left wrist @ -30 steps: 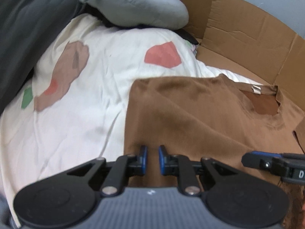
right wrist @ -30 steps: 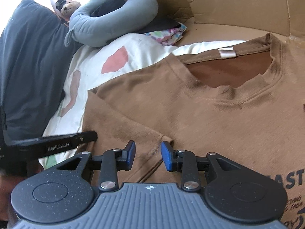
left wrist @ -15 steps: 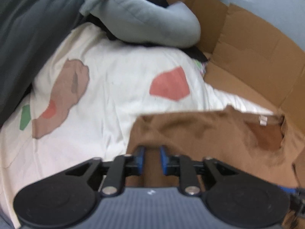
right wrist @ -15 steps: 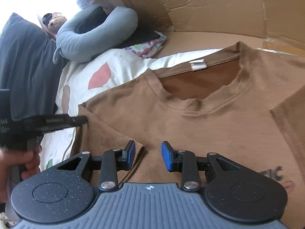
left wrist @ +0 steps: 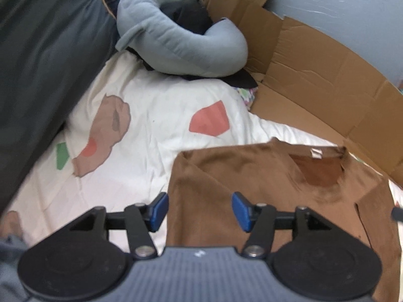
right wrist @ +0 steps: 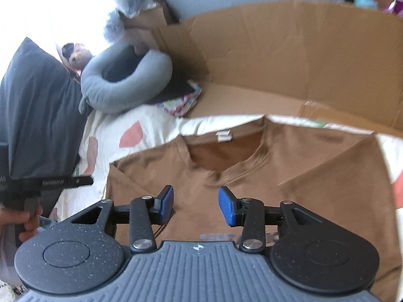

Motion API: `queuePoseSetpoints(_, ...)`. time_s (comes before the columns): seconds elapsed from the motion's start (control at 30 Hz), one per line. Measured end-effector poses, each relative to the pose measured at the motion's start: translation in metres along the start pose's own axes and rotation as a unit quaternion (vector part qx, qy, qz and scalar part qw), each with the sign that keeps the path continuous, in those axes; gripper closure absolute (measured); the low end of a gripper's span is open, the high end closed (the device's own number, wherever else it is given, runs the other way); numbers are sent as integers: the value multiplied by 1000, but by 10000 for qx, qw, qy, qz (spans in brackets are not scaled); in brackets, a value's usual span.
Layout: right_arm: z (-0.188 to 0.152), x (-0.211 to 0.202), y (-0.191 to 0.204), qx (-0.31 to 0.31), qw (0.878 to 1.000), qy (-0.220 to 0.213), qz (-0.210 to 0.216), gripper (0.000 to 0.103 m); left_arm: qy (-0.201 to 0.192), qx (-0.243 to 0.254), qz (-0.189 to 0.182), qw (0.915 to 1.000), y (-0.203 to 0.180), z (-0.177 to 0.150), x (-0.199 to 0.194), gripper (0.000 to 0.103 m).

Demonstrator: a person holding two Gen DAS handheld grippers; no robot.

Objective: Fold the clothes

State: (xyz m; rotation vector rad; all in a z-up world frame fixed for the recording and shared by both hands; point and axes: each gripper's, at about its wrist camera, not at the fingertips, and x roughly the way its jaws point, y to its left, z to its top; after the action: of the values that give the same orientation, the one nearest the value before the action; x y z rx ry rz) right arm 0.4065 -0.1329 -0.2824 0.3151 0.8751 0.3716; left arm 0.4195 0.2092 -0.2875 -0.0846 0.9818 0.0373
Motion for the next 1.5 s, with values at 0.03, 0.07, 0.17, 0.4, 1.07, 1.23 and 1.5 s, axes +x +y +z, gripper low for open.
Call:
queuePoseSetpoints(0.03,3,-10,-2,14,10000,-21,-36,54,27,19,15,10000,0,-2,-8,37)
queuePoseSetpoints(0.07,6,-21,-5,40,9999,-45,-81,53,67,38,2,10000,0,-3,-18,36)
queuePoseSetpoints(0.17,17,-56,-12,149,9997,-135,-134,53,158,17,-93,9998,3,-7,-48,33)
queuePoseSetpoints(0.4,49,-146,-9,121,9985,-504,-196,49,224,-90,65,9997,11,-9,-125,30)
queuePoseSetpoints(1.07,94,-367,-1,-404,9934,-1058,-188,43,137,497,190,9985,-5,-27,-337,21)
queuePoseSetpoints(1.23,93,-414,-3,-526,9918,-1159,-85,40,66,437,260,9987,0,-41,-380,21)
queuePoseSetpoints(1.5,60,-472,-5,-383,9920,-1200,85,32,-75,243,192,9995,7,-66,-437,21)
